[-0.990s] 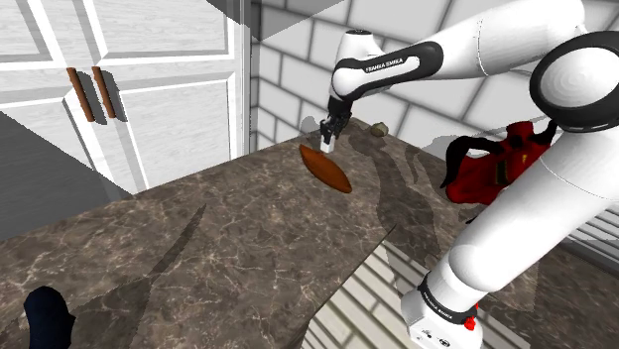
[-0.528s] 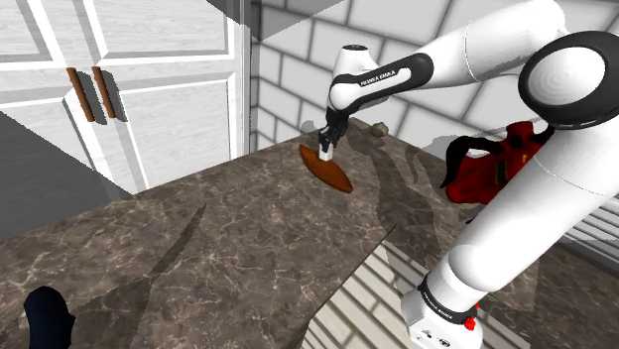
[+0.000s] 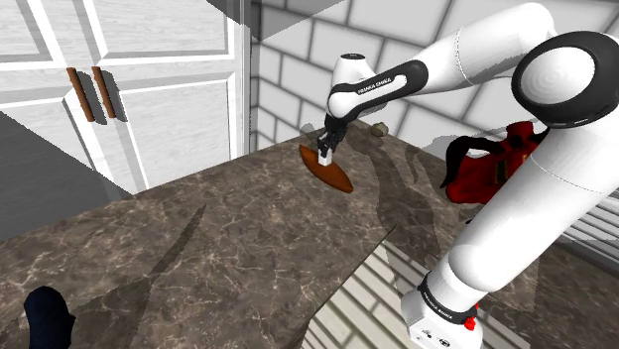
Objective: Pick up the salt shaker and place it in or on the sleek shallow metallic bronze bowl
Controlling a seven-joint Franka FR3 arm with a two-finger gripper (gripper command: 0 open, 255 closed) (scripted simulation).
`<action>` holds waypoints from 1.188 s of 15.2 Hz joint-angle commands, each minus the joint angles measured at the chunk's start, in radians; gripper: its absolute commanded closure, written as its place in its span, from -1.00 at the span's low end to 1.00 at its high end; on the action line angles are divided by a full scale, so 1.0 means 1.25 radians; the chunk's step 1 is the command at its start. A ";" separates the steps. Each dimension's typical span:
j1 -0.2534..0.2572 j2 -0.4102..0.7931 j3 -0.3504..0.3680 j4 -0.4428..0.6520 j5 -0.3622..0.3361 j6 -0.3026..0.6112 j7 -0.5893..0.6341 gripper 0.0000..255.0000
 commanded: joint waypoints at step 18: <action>0.005 -0.057 0.005 0.041 0.005 -0.099 -0.003 -1.00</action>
